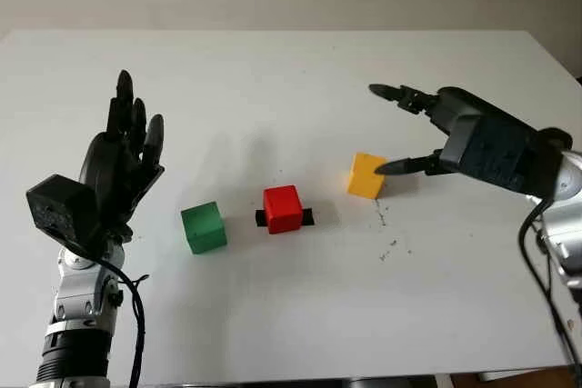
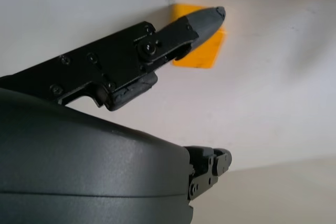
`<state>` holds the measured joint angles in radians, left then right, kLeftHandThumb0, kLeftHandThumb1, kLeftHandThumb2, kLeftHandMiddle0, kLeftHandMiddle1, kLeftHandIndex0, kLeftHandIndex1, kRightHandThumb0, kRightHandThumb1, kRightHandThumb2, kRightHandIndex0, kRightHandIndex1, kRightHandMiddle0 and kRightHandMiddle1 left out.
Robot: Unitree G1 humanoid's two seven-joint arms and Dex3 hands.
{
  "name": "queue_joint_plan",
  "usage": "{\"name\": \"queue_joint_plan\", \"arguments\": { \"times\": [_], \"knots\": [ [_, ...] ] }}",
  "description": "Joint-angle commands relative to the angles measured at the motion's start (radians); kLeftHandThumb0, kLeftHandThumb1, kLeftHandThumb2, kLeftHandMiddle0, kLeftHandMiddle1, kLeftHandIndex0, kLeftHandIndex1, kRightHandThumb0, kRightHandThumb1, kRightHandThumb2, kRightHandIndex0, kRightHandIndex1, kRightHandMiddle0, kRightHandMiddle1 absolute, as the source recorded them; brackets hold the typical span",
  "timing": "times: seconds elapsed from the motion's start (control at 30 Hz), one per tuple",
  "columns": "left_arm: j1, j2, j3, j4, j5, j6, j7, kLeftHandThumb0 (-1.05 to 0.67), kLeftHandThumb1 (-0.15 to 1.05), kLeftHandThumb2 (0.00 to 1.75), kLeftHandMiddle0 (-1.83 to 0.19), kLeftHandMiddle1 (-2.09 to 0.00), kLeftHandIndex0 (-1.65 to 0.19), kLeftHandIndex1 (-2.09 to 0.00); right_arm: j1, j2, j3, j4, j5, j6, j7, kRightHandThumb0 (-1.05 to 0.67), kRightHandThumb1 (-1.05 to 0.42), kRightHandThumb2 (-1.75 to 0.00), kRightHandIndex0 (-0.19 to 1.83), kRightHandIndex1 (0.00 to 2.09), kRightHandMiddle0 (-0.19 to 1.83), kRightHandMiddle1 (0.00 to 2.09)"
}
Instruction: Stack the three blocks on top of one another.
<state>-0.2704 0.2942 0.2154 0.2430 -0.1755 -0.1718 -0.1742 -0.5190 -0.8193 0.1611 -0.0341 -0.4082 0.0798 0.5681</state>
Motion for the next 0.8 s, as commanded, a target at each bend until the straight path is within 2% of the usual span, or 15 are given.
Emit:
{"name": "queue_joint_plan", "arguments": {
  "times": [0.0, 0.2, 0.37, 0.57, 0.77],
  "knots": [
    [0.002, -0.012, 0.007, -0.016, 0.002, -0.001, 0.012, -0.65, 1.05, 0.59, 0.19, -0.02, 0.19, 0.00, -0.057, -0.052, 0.030, 0.042, -0.060, -0.116, -0.011, -0.59, -0.81, -0.03, 0.04, 0.07, 0.22, 0.09],
    [0.006, -0.016, -0.003, -0.021, 0.025, 0.004, 0.025, -0.65, 1.05, 0.65, 0.19, 0.00, 0.19, 0.00, -0.143, -0.103, 0.084, 0.179, -0.215, -0.402, -0.074, -0.50, -0.81, -0.05, 0.06, 0.07, 0.25, 0.09],
    [0.006, -0.019, -0.003, -0.024, 0.033, 0.006, 0.024, -0.66, 1.05, 0.65, 0.19, 0.00, 0.19, 0.00, -0.212, -0.120, 0.118, 0.298, -0.312, -0.594, -0.150, -0.47, -0.80, -0.05, 0.06, 0.06, 0.27, 0.09],
    [0.011, -0.028, -0.007, -0.029, 0.033, 0.001, 0.022, -0.59, 1.05, 0.63, 0.19, 0.00, 0.19, 0.00, -0.248, -0.116, 0.139, 0.397, -0.405, -0.724, -0.266, -0.44, -0.80, -0.05, 0.08, 0.07, 0.29, 0.09],
    [0.017, -0.025, -0.012, -0.027, 0.049, -0.014, 0.018, -0.58, 1.05, 0.63, 0.19, 0.00, 0.19, 0.00, -0.255, -0.098, 0.166, 0.449, -0.477, -0.768, -0.359, -0.46, -0.82, -0.06, 0.08, 0.06, 0.29, 0.08]
  ]
}}
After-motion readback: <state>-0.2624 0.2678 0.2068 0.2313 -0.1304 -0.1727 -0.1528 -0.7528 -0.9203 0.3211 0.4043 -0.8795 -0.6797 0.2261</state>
